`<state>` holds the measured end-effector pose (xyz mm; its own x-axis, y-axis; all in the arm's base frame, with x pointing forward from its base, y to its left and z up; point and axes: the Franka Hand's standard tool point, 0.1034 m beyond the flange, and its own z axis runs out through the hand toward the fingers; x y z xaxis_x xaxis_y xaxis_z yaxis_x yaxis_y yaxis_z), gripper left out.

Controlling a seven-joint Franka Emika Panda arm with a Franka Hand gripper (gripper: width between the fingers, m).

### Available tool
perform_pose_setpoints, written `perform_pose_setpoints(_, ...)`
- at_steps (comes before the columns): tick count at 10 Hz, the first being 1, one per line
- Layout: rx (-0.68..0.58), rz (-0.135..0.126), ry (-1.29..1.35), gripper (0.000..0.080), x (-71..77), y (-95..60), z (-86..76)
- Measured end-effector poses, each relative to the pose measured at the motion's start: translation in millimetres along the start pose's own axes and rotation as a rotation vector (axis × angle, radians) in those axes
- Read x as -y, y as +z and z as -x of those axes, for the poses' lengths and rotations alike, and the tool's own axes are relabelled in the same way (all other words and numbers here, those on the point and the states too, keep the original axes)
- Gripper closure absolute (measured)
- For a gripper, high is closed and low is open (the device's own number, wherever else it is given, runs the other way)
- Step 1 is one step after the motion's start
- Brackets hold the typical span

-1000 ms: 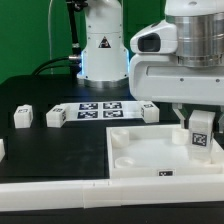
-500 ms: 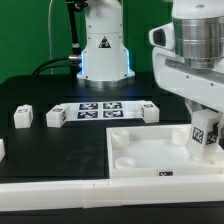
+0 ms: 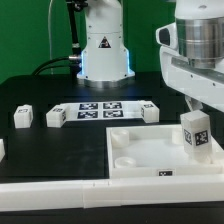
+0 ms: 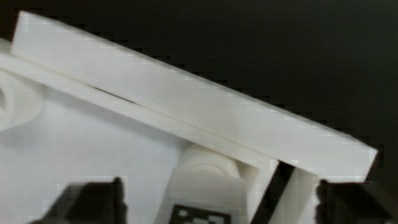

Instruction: Assemble one leg

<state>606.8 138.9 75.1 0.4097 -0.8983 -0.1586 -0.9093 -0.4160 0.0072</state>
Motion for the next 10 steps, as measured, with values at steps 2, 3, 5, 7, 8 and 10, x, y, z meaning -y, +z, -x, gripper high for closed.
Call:
perform_pose_setpoints(2,-0.003,-0.001,-0.219,0.0161,-0.5,-0.9,-4.8)
perform_pose_setpoints(3,-0.003,-0.001,-0.38,0.0152,-0.7,-1.0,-5.6)
perform_pose_setpoints(5,-0.003,0.002,-0.623,0.015,-4.1,0.8,-9.5)
perform_pose_setpoints(7,-0.003,0.002,-0.812,0.015,-6.4,2.2,-13.1)
perform_pose_setpoints(8,-0.004,0.003,-0.951,0.015,-7.0,2.5,-14.7)
perform_pose_setpoints(10,-0.004,0.003,-1.148,0.015,-7.0,2.3,-15.6)
